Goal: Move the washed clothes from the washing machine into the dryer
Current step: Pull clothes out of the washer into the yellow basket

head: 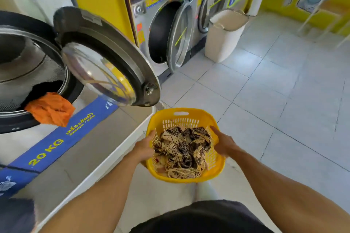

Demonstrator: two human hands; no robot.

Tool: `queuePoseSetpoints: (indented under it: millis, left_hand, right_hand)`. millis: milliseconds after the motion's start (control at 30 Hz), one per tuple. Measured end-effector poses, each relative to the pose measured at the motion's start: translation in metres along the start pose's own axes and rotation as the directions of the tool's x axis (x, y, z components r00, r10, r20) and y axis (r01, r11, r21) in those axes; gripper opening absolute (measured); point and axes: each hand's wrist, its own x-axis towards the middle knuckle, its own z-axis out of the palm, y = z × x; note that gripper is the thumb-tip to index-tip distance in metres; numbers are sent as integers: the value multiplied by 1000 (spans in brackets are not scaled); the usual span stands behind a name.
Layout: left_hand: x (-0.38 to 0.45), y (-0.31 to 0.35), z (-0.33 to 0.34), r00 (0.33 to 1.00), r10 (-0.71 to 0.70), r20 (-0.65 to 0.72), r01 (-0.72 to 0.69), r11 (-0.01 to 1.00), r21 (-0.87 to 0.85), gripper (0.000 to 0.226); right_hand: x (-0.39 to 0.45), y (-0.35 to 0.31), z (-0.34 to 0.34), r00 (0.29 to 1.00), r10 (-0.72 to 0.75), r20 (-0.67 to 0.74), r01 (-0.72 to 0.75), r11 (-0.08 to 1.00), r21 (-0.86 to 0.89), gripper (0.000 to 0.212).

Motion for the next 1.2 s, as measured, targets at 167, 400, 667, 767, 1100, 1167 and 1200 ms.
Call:
queuePoseSetpoints:
  millis: [167, 400, 667, 767, 1100, 1167, 1200]
  left_hand:
    - [46, 70, 8, 997, 68, 23, -68, 997, 34, 90]
    - [131, 181, 23, 997, 68, 47, -70, 997, 35, 89]
    - [180, 260, 26, 1000, 22, 20, -22, 999, -44, 95]
    - [196, 270, 18, 1000, -26, 2, 27, 994, -111, 95]
    - [256, 249, -28, 974, -209, -88, 180, 950, -256, 95]
    - [271, 240, -32, 969, -233, -87, 193, 926, -324, 94]
    - [277, 235, -34, 962, -259, -83, 216, 914, -343, 94]
  right_hand:
    - [34, 54, -44, 997, 53, -48, -52, 999, 6, 84]
    - [117, 118, -132, 996, 80, -43, -78, 996, 44, 82]
    - [196, 136, -233, 1000, -2, -2, 2, 999, -52, 87]
    - [224, 122, -256, 998, -54, 28, 56, 996, -62, 88]
    - [351, 33, -270, 957, -243, 157, 265, 955, -137, 83]
    - [378, 11, -269, 941, -277, 196, 307, 941, -142, 85]
    - [391, 0, -270, 932, -298, 209, 332, 930, -156, 84]
